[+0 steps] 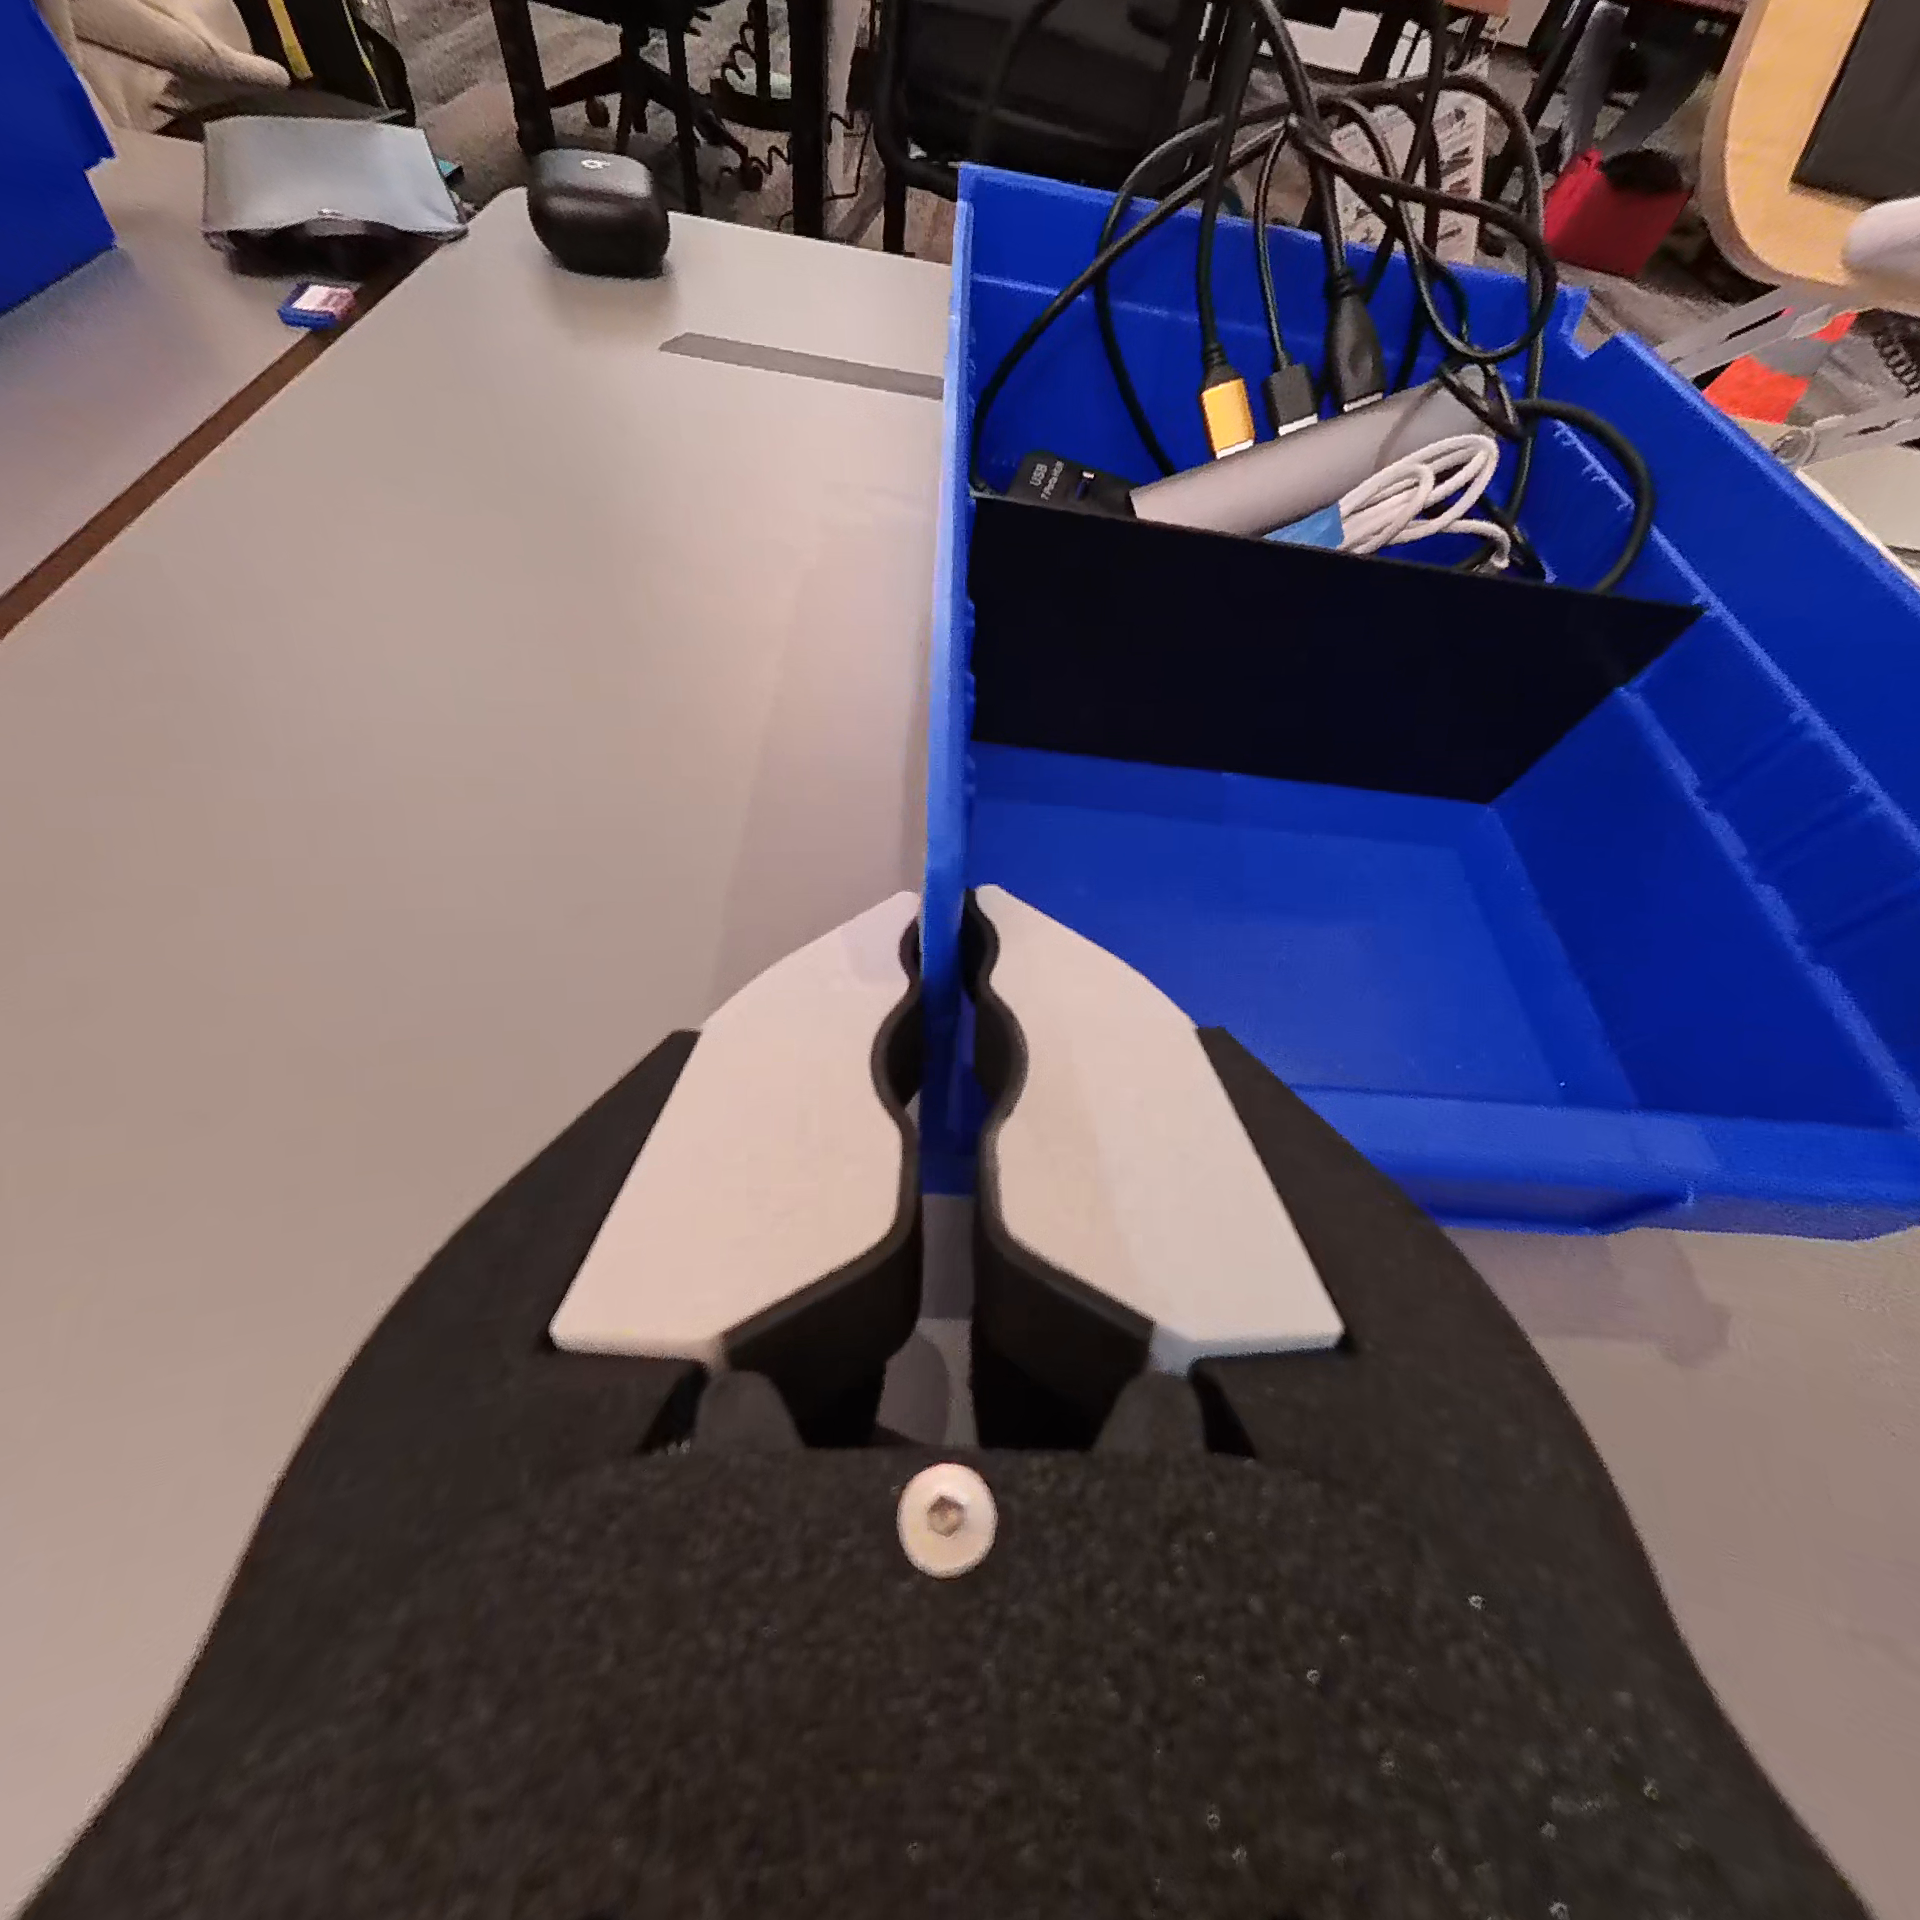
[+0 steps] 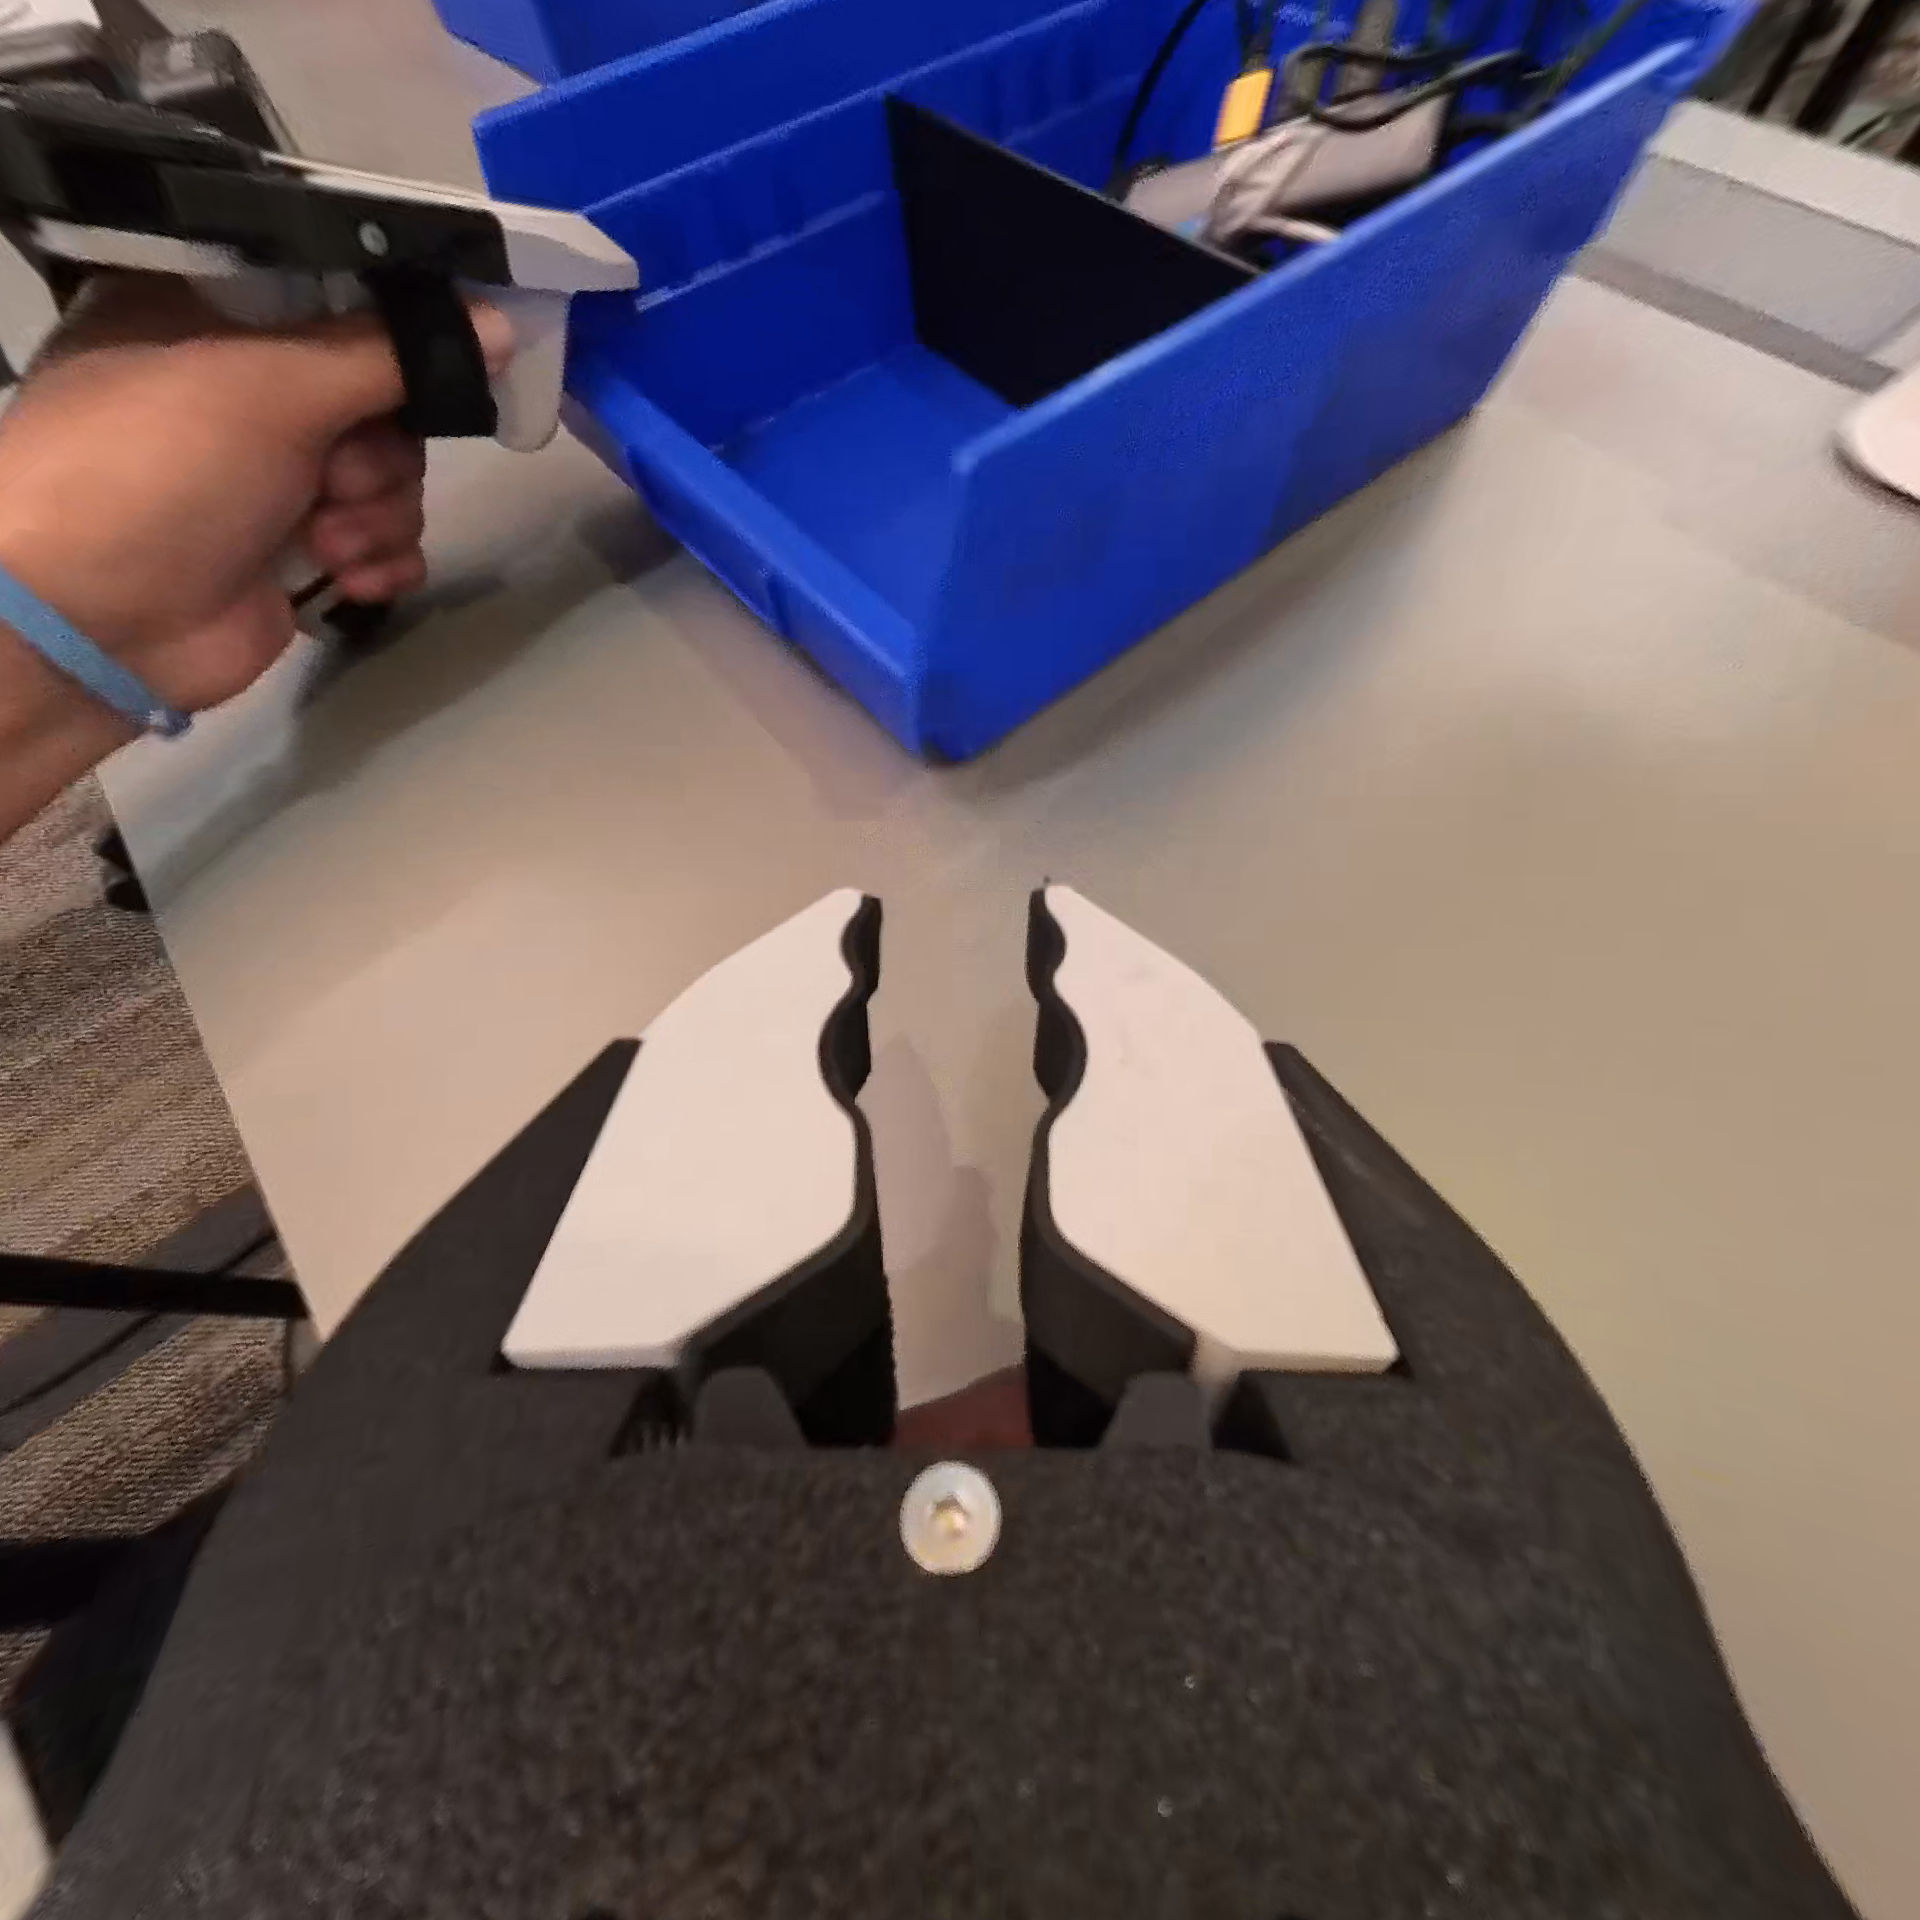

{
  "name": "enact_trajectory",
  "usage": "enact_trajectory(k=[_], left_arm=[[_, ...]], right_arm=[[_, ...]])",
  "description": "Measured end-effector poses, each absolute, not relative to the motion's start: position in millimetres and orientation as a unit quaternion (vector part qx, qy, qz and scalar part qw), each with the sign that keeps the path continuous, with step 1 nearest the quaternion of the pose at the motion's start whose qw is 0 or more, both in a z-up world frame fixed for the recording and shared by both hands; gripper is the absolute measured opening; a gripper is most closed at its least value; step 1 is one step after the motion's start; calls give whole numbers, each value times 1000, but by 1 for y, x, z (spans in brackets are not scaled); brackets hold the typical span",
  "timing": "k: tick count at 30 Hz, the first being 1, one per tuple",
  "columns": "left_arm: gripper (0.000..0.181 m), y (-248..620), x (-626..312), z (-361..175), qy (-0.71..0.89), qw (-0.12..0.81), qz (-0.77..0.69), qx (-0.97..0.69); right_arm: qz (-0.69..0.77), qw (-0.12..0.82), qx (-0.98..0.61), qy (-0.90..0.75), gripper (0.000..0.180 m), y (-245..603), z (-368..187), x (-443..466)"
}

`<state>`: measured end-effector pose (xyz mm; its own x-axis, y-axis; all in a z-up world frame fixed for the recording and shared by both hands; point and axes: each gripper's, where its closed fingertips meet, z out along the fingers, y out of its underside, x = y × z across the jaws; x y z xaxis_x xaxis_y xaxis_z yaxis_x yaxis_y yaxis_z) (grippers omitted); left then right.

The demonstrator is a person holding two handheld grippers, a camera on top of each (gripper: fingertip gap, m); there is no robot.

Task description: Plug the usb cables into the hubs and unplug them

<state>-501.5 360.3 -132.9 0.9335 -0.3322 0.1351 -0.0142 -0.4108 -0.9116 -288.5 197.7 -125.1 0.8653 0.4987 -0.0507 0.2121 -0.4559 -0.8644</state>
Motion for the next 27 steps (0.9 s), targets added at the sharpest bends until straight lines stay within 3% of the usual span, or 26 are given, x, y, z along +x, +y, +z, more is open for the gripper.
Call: enact_trajectory(k=[8, 12, 19, 27], left_arm=[[13, 355, -507, -138, 83, 517, -150, -839], [8, 351, -505, -138, 53, 504, -180, -843], [3, 346, -505, -138, 96, 506, -118, -849], [24, 271, -497, -108, 19, 518, -135, -845]], right_arm=[[-29, 610, -790, -44, 29, 120, -87, -72], [-2, 595, -799, 85, 32, 99, -105, 12], [-37, 556, -827, 77, 37, 93, -122, 51], [-54, 538, -835, 101, 41, 60, -138, 99]])
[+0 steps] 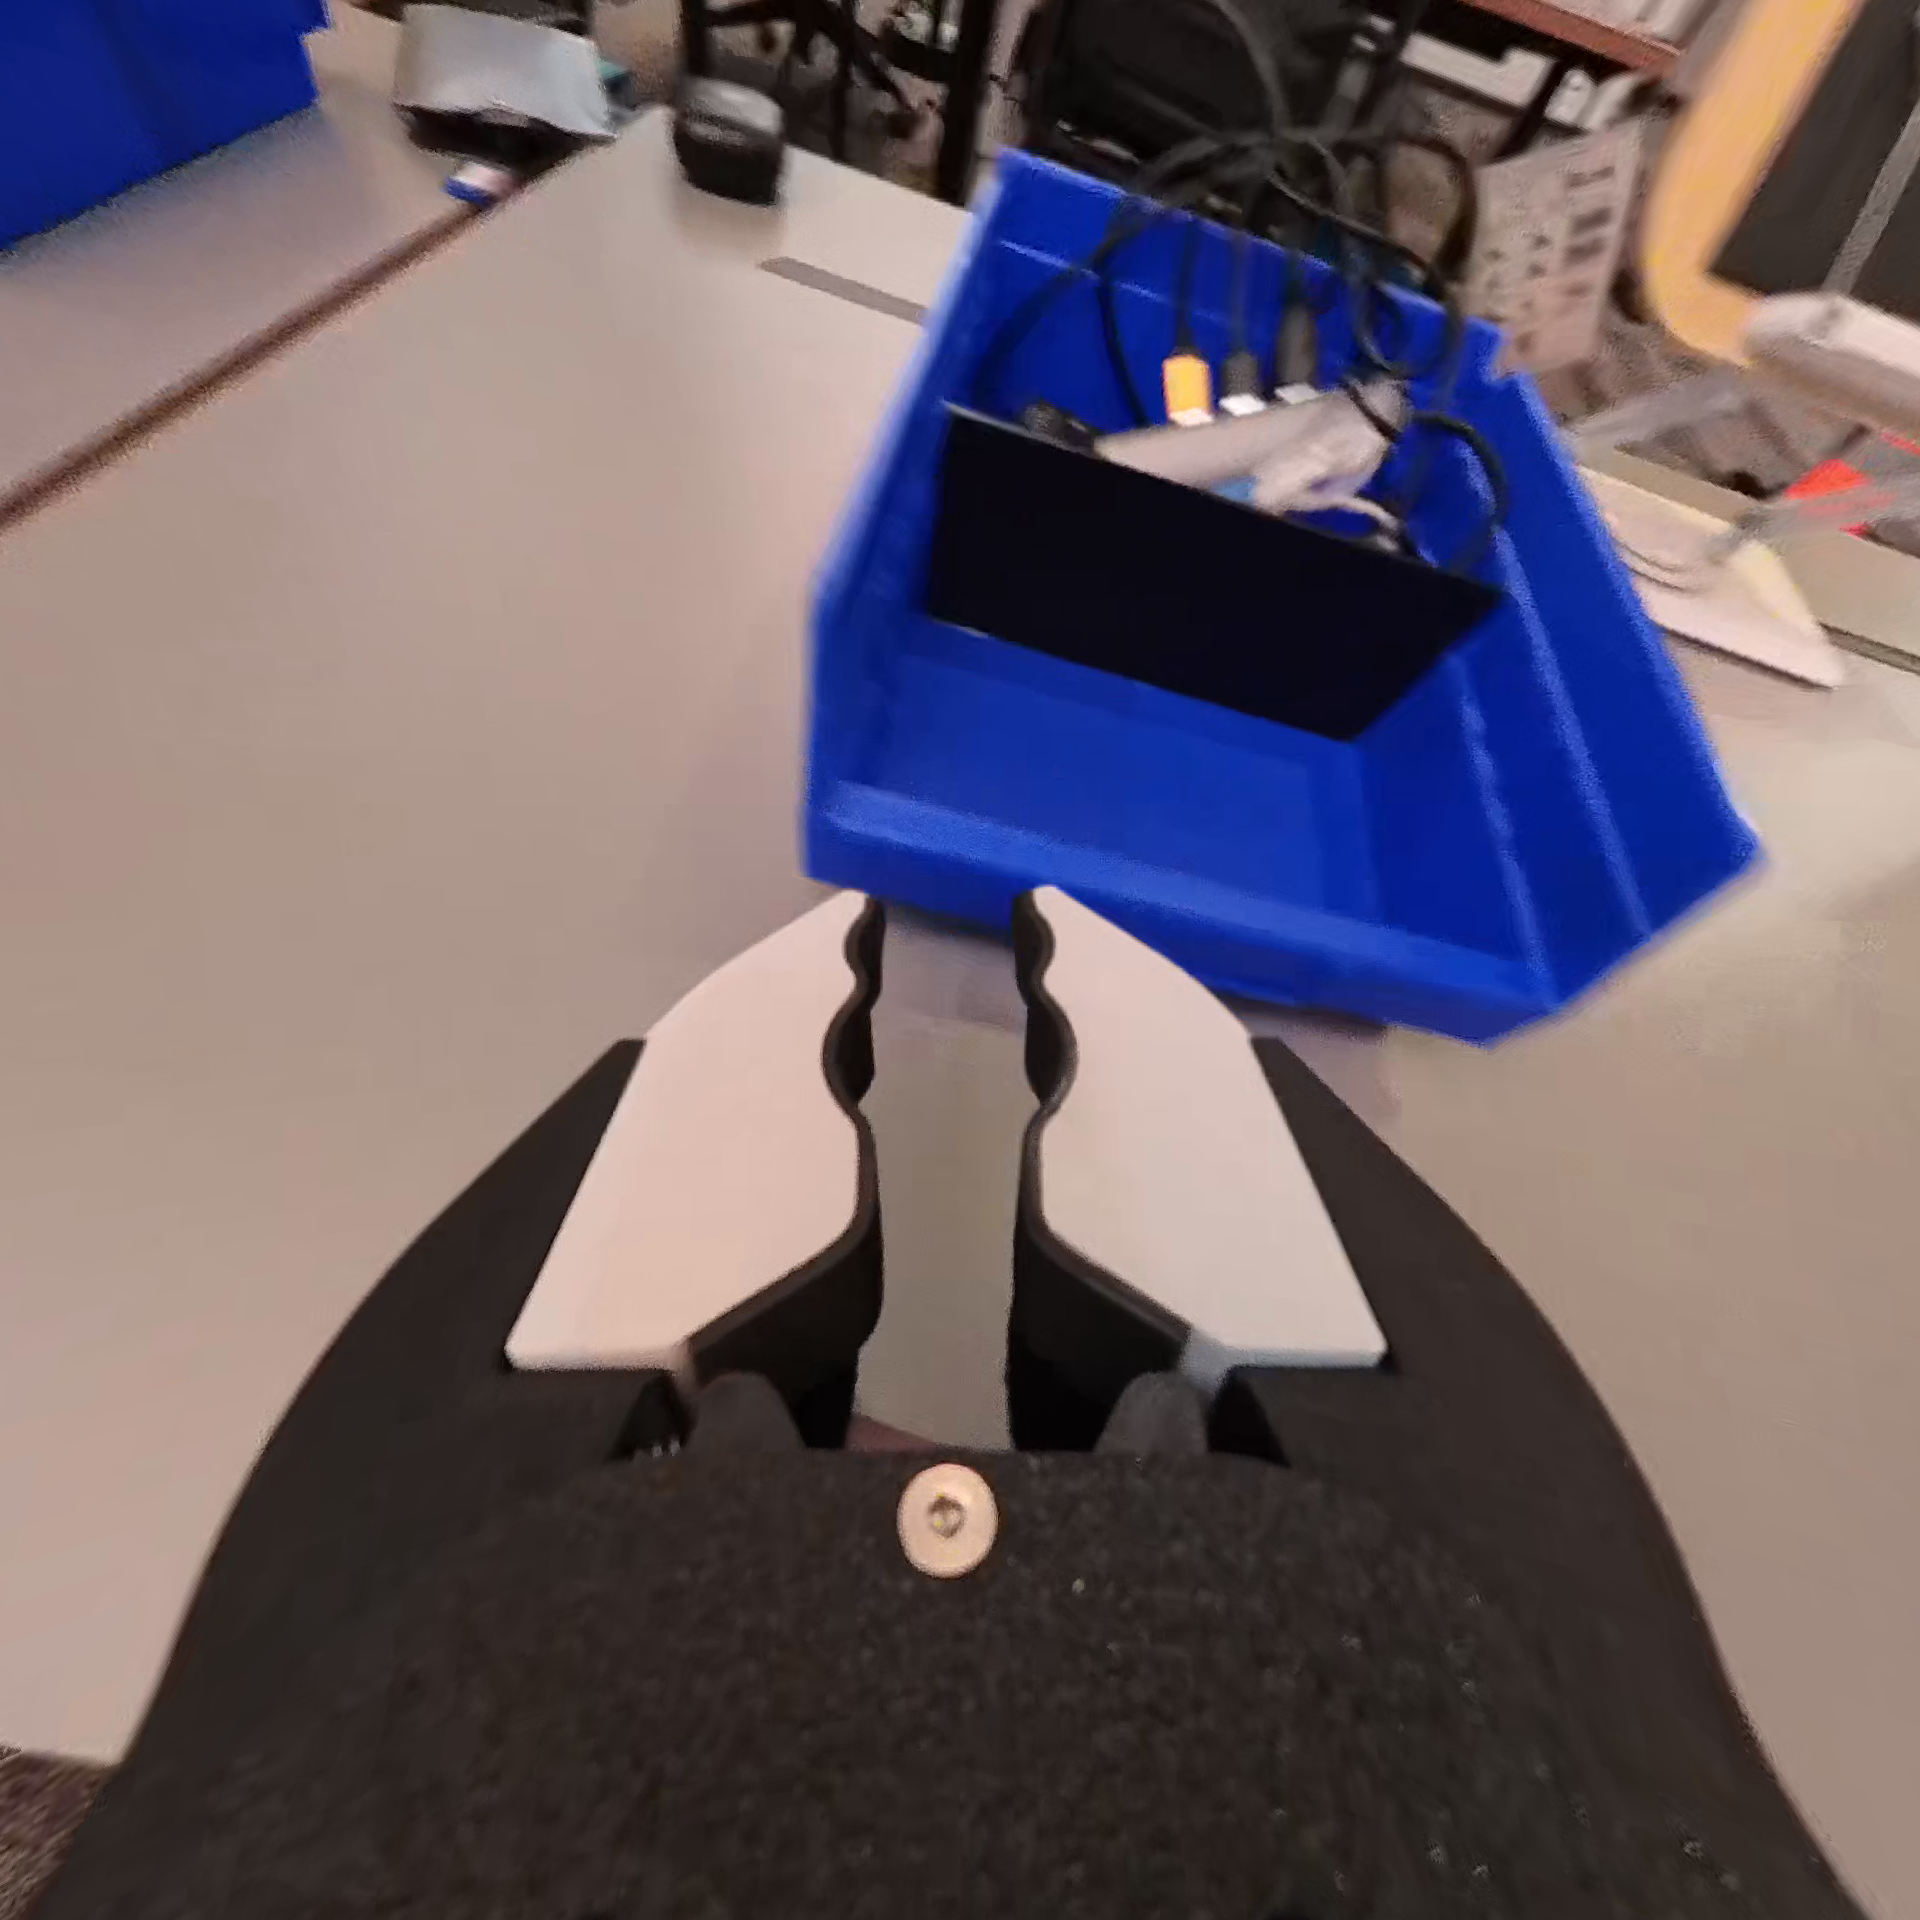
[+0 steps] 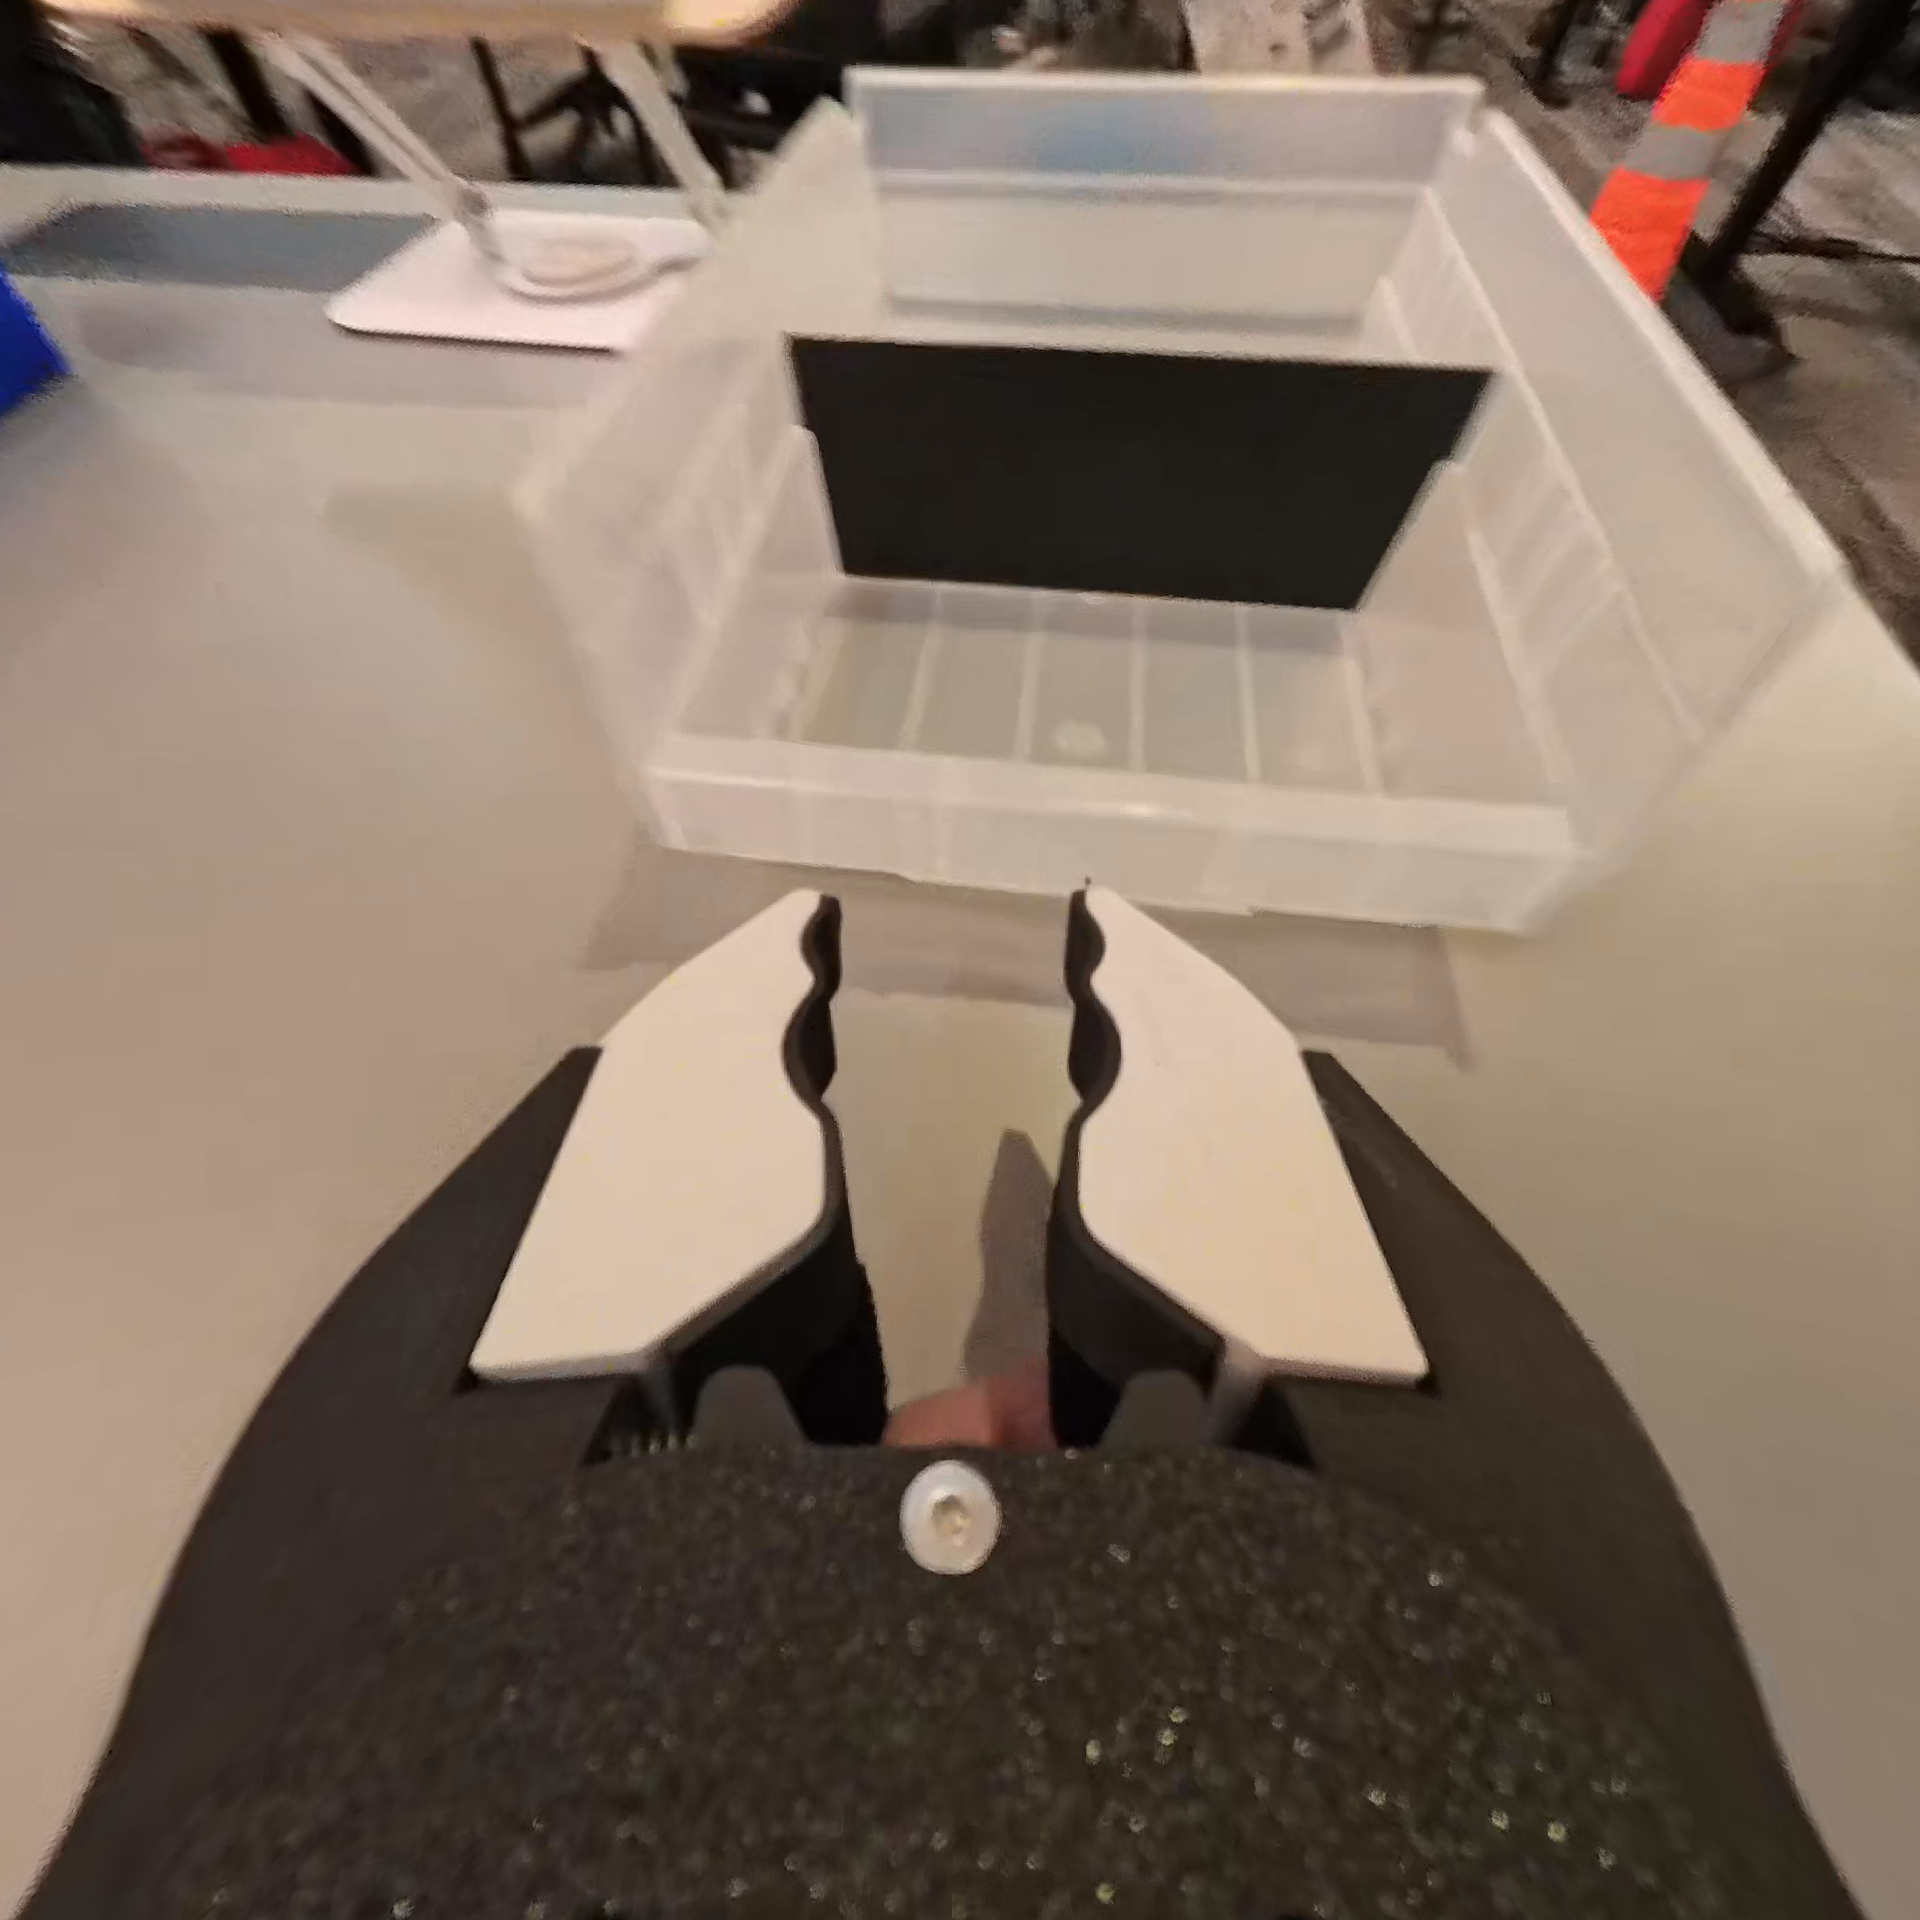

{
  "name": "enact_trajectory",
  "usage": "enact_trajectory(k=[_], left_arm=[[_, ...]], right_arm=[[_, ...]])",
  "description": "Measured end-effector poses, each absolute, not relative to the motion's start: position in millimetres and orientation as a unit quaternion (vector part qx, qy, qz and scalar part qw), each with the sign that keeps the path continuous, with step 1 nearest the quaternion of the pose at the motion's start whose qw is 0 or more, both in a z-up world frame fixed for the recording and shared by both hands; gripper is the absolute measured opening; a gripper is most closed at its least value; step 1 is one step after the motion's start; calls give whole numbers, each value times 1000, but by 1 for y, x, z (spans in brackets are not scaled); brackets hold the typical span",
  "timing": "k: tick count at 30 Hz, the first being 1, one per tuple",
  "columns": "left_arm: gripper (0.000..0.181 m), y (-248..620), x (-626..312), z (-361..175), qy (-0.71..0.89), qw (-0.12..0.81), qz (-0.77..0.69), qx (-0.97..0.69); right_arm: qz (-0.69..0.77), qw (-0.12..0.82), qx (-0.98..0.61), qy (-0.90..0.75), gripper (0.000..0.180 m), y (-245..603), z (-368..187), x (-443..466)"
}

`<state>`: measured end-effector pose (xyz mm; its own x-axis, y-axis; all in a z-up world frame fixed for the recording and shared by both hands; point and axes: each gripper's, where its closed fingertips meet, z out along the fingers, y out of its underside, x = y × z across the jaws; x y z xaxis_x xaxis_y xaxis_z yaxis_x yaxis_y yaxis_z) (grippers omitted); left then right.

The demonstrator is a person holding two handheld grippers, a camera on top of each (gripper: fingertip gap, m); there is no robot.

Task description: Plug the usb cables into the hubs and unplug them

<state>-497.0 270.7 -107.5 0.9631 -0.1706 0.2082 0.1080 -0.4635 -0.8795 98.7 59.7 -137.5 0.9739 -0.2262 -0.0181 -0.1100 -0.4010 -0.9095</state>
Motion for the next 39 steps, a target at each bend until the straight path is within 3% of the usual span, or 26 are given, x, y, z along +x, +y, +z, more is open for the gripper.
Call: enact_trajectory(k=[7, 13, 28, 33, 36, 39], left_arm=[[24, 231, -393, -129, 136, 480, -207, -842], [17, 229, -371, -145, 218, 445, -194, -847], [24, 214, -360, -144, 223, 436, -229, -841], [24, 235, -354, -111, 245, 468, -255, -810], [27, 264, -347, -88, 342, 383, -277, -812], [43, 341, -364, -87, 410, 309, -173, -841]], right_arm=[[13, 560, -812, 165, 37, 53, -132, 119], [14, 545, -830, 120, 37, 57, -140, 98], [63, 537, -834, 110, 32, 55, -143, 72], [34, 531, -840, 101, 32, 55, -145, 78], [30, 532, -842, 90, 31, 56, -145, 75], [40, 529, -843, 87, 31, 58, -146, 71]])
